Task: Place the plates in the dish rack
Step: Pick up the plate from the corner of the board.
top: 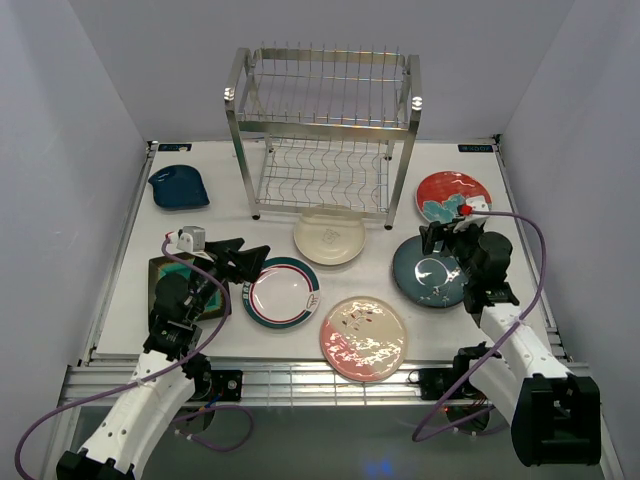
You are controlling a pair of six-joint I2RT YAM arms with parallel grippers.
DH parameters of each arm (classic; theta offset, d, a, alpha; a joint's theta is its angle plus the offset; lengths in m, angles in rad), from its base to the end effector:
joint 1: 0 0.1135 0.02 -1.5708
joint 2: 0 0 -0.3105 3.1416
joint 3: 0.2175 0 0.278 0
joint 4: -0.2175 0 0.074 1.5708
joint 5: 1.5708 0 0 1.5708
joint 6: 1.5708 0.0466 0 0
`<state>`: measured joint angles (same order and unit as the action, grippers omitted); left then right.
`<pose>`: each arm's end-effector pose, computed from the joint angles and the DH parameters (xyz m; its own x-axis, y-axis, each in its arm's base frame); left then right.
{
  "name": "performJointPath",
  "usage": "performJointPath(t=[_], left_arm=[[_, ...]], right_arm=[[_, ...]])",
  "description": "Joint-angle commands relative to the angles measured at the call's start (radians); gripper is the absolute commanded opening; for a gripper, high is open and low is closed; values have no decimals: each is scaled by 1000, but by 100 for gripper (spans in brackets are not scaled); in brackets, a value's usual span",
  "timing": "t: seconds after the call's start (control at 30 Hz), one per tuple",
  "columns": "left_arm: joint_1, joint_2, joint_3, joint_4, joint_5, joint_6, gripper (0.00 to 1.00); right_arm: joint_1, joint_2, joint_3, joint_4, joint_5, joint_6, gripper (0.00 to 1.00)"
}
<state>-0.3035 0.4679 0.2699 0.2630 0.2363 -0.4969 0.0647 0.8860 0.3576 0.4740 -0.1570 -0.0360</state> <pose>0.1302 -0.0522 0.2667 -0.1903 -0.4260 -0.8845 0.4810 0.7449 -0.4623 0.2072 0.0207 0.2624 -0.0463 -0.0386 -0.9982 -0.2215 0.9748 -0.0274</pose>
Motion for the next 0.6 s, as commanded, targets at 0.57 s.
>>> performJointPath(t=[0.57], left_arm=[[0,-83,-11,16,-45,-48,98]], right_arm=[[-497,370,239,-26,-511,306,90]])
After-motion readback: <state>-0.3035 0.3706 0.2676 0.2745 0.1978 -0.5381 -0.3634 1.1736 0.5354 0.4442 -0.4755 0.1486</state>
